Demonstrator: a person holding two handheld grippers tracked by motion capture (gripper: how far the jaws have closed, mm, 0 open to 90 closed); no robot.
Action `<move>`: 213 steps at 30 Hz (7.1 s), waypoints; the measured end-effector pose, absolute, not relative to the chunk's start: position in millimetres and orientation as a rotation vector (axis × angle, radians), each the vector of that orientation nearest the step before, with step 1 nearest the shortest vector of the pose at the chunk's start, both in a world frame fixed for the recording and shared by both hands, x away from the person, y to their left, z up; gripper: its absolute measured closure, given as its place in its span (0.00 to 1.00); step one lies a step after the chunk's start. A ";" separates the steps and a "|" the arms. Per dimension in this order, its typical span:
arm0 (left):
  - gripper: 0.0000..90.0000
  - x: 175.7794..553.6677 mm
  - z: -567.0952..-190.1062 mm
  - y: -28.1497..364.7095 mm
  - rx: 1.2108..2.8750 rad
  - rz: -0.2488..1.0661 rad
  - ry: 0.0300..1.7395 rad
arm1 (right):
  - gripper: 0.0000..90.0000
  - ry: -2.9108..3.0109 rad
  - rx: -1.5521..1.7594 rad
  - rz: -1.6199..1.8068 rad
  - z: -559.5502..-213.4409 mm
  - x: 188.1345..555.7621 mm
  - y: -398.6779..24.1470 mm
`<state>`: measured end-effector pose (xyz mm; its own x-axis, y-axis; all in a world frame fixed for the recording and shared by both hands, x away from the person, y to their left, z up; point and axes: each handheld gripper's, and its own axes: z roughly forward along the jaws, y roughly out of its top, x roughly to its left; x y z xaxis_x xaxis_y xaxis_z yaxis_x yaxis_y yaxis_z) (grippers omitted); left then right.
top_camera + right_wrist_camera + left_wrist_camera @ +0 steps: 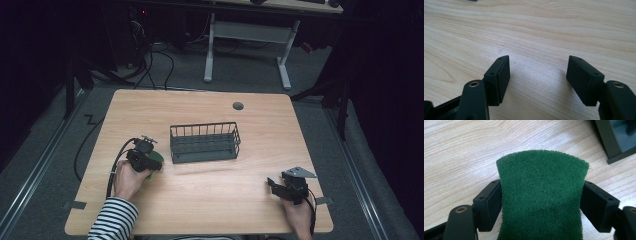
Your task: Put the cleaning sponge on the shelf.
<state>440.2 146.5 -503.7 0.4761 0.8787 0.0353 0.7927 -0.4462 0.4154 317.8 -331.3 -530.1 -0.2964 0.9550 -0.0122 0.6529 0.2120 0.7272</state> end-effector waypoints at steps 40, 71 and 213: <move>0.31 417.6 -449.2 150.0 2.307 0.367 1.311 | 0.38 2.036 1.480 0.869 -530.2 318.6 -331.6; 0.31 428.1 -377.6 137.2 2.186 0.421 1.200 | 0.38 2.025 1.498 0.876 -530.1 319.0 -332.7; 0.21 438.8 -405.1 102.1 2.084 0.391 1.140 | 0.37 2.033 1.490 0.875 -530.1 319.1 -332.0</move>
